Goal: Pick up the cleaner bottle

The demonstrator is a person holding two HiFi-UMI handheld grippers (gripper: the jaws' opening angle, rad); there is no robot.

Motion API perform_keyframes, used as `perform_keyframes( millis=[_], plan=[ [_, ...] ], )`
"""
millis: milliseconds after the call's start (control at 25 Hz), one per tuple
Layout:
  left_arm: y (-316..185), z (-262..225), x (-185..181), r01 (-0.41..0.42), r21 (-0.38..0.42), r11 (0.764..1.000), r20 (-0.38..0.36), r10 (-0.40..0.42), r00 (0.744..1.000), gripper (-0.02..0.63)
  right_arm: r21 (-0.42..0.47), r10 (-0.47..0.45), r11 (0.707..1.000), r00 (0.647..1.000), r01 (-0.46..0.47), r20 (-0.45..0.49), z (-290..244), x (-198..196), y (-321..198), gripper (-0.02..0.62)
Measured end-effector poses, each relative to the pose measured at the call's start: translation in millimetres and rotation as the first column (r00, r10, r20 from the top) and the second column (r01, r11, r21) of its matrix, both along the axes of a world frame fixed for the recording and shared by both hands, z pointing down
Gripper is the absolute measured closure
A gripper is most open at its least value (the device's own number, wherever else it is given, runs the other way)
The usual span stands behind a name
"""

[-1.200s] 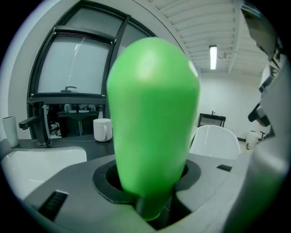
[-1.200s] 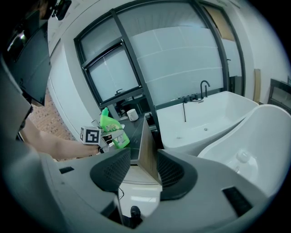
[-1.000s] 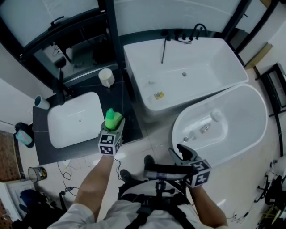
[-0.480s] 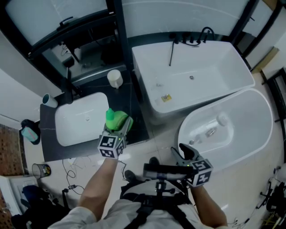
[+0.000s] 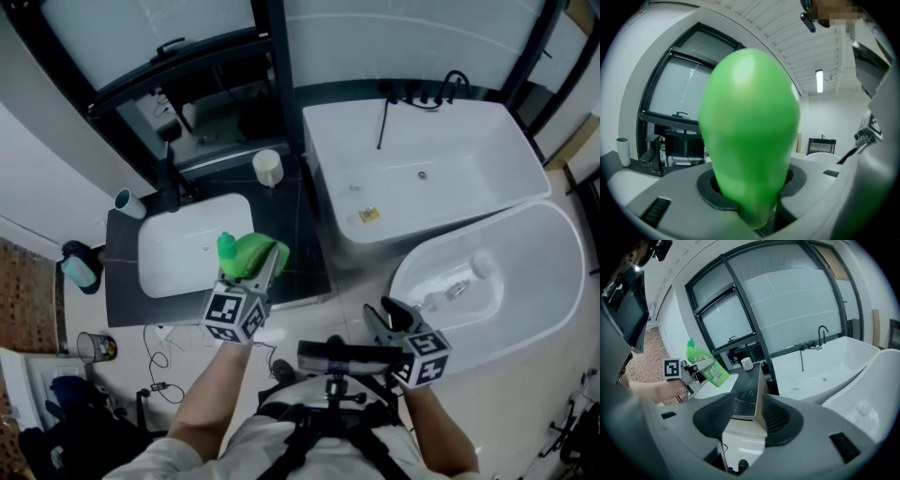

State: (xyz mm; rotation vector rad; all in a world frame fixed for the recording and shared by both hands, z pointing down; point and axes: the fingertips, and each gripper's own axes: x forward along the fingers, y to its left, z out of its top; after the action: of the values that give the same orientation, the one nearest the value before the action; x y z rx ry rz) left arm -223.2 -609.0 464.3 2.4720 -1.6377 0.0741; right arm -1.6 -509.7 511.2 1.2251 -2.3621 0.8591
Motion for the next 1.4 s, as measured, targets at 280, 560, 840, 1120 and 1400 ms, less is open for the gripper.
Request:
perform_keyframes(
  millis=[280,560,840,1120,1400],
  plan=[
    [25.8,-28.2,-18.3,0.027,0.046,0.999,-0.007,-0.027,1.0,0.434,0.032,-0.049,0.998,0.999,0.049,0.022,-10.8,-20.5,0.8,0.411],
    [56.0,-41.7,-30.9,0.053,0.065,0.996,-0.027,-0.051,0.998,0.436,0.065,-0.095,0.994,0.995,0.092,0.039,-25.0,-36.2,3.6,0.411],
    [81.7,-48.5,-51.9,0.115,0.064,0.991,-0.035,-0.113,0.993,0.437,0.083,-0.16,0.984,0.986,0.156,0.048,-32.3,-58.1,3.6,0.411],
    [103.0,-50.6,-72.8,0.172,0.064,0.983,-0.042,-0.169,0.985,0.439,0.096,-0.223,0.971,0.973,0.218,0.054,-35.4,-81.5,5.5,0.411],
    [118.8,-54.1,-89.5,0.213,0.068,0.975,-0.045,-0.21,0.977,0.439,0.099,-0.263,0.961,0.963,0.257,0.054,-37.6,-97.7,11.0,0.411]
  ],
)
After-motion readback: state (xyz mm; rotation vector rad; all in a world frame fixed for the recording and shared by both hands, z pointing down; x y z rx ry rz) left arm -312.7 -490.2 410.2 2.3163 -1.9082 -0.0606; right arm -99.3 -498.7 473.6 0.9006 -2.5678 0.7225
